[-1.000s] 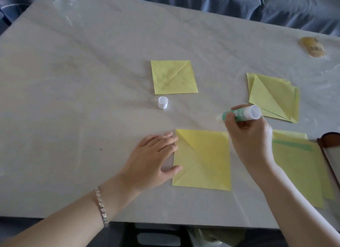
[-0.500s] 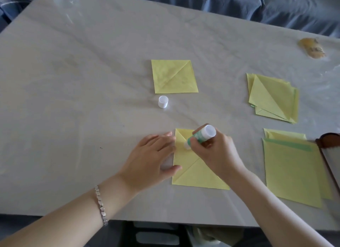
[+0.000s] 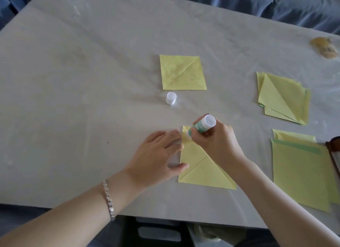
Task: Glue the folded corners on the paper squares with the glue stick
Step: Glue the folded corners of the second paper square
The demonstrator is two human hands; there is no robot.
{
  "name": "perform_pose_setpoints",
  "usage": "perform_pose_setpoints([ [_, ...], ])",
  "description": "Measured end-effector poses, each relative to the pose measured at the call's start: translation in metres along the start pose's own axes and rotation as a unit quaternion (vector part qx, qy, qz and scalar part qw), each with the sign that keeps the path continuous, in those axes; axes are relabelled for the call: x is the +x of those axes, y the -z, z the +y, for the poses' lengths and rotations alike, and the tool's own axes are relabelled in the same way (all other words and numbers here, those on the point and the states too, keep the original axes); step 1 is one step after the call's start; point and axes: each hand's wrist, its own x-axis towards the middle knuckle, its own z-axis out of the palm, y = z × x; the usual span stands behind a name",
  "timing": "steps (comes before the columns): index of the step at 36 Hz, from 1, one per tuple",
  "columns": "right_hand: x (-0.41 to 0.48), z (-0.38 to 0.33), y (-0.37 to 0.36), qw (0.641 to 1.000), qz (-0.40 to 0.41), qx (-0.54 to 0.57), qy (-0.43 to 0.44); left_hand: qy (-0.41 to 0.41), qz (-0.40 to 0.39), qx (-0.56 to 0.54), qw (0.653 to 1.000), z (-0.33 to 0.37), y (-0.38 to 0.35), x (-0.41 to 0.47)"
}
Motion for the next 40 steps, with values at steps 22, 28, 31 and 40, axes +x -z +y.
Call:
perform_pose_setpoints([
  [22,0.003,-0.001,-0.001,0.999,0.002,-0.014,0.050,-0.002,0.018,0.011,1.000,0.001,-0.004,-0.001],
  [28,-0.018,0.006,0.008,0.999,-0.036,-0.011,0.035,-0.014,0.003,0.020,1.000,-0.001,-0.003,-0.001],
  [31,-0.024,0.007,0.010,0.998,-0.041,-0.013,0.043,-0.018,0.008,0.016,1.000,-0.001,-0.003,-0.001],
  [40,0.001,0.008,0.006,0.999,0.005,-0.007,0.035,-0.001,-0.003,0.012,1.000,0.000,-0.002,0.000],
])
